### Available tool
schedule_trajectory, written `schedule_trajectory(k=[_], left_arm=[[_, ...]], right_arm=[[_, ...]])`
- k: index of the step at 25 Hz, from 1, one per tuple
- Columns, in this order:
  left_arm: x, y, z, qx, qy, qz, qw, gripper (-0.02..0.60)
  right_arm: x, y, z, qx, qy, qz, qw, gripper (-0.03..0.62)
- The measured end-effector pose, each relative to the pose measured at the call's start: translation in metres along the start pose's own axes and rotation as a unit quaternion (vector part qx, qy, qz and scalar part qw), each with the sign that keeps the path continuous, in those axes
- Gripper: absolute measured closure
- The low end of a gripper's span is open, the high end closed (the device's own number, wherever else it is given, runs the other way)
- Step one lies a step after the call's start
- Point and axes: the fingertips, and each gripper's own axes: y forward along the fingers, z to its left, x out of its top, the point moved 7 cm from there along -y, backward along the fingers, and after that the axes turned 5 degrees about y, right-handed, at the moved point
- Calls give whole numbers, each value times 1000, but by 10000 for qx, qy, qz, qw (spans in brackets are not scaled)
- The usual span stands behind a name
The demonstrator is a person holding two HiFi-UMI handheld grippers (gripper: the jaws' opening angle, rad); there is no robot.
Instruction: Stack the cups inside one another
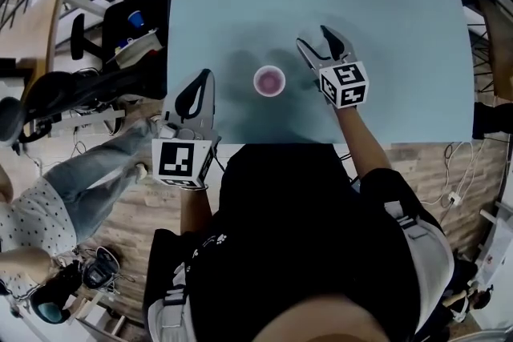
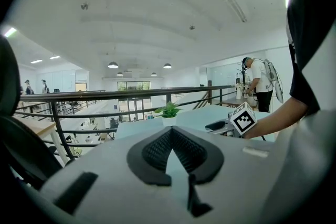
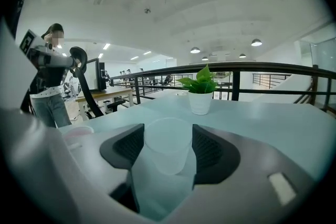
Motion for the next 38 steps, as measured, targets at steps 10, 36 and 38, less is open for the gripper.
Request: schedule_trajectory(k=[10, 36, 38], left_arm=[[-6, -4, -8, -106, -96, -114, 9998, 594], [-16, -57, -21, 283, -191, -183, 9992, 594], [-16, -62, -20, 320, -203, -173, 9991, 594]], right_arm=[[23, -32, 42, 521, 91, -371, 9979, 304], [23, -66, 124, 1696, -180, -315, 9848, 304], [18, -65, 127, 1701, -197, -232, 9850, 304]])
